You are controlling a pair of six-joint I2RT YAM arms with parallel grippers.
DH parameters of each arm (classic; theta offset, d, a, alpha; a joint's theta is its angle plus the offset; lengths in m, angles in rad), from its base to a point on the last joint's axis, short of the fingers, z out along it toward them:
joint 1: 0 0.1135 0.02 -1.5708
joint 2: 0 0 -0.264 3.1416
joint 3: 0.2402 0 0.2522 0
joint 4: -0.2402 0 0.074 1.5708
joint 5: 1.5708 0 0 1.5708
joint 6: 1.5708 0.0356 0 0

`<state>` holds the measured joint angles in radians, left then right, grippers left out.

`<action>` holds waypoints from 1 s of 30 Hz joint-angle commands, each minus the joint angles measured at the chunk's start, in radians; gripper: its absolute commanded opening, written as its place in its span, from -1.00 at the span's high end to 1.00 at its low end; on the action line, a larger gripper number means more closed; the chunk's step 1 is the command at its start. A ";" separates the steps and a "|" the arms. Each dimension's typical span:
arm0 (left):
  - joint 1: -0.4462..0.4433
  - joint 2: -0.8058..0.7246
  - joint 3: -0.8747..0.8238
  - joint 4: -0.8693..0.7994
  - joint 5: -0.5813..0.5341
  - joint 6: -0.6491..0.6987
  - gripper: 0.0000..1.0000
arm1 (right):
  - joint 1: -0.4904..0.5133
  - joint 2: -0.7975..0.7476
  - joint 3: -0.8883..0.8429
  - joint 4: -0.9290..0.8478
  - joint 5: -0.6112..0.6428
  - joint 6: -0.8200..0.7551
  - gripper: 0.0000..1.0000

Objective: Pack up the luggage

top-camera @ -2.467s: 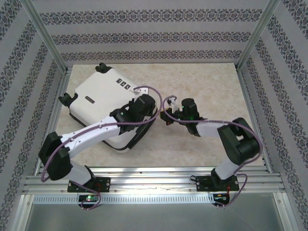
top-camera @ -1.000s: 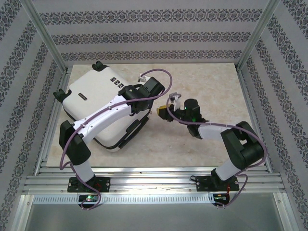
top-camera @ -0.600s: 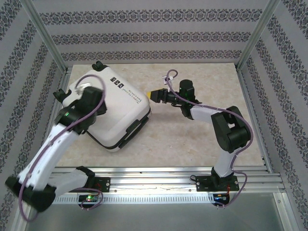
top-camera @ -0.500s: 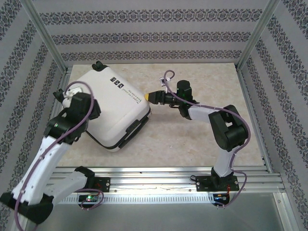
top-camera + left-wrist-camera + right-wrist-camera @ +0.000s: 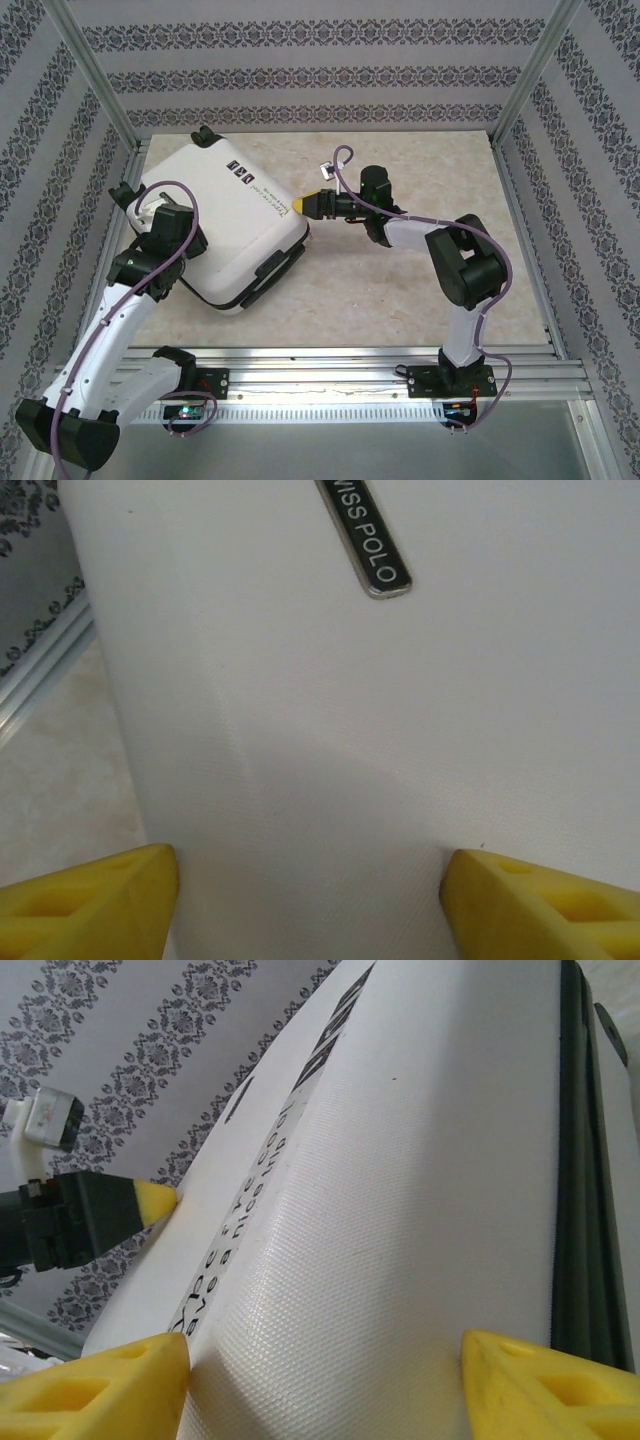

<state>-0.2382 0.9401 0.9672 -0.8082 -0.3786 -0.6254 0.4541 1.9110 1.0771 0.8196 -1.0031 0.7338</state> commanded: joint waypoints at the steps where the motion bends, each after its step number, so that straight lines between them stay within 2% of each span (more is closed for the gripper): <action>1: 0.014 0.093 -0.087 0.110 0.173 0.007 -0.40 | 0.049 -0.008 -0.047 0.094 -0.203 0.038 -0.31; 4: 0.000 0.167 -0.121 0.219 0.283 -0.002 -0.32 | 0.051 -0.052 -0.125 0.175 -0.227 0.065 -0.26; 6: -0.029 0.225 -0.122 0.273 0.314 0.000 -0.31 | 0.053 -0.088 -0.176 0.178 -0.237 0.055 -0.23; 10: -0.091 0.355 -0.077 0.342 0.331 0.014 -0.30 | 0.071 -0.162 -0.273 0.156 -0.227 0.031 -0.20; 15: -0.114 0.503 0.038 0.372 0.330 0.073 -0.27 | 0.090 -0.231 -0.336 0.048 -0.167 -0.054 -0.17; 22: -0.172 0.546 0.330 0.143 0.091 0.193 -0.28 | 0.010 -0.414 -0.453 -0.181 0.195 -0.197 -0.10; 24: -0.221 0.559 0.410 0.086 0.017 0.215 -0.30 | 0.027 -0.500 -0.483 -0.285 0.294 -0.273 -0.15; 27: -0.300 0.609 0.523 0.025 -0.036 0.228 -0.31 | 0.085 -0.605 -0.503 -0.450 0.452 -0.390 -0.16; 30: -0.392 0.703 0.648 -0.046 -0.094 0.234 -0.32 | 0.111 -0.678 -0.562 -0.473 0.555 -0.418 -0.18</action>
<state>-0.5831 1.5894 1.5314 -0.7109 -0.4229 -0.4286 0.5472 1.2884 0.5598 0.4614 -0.6197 0.4210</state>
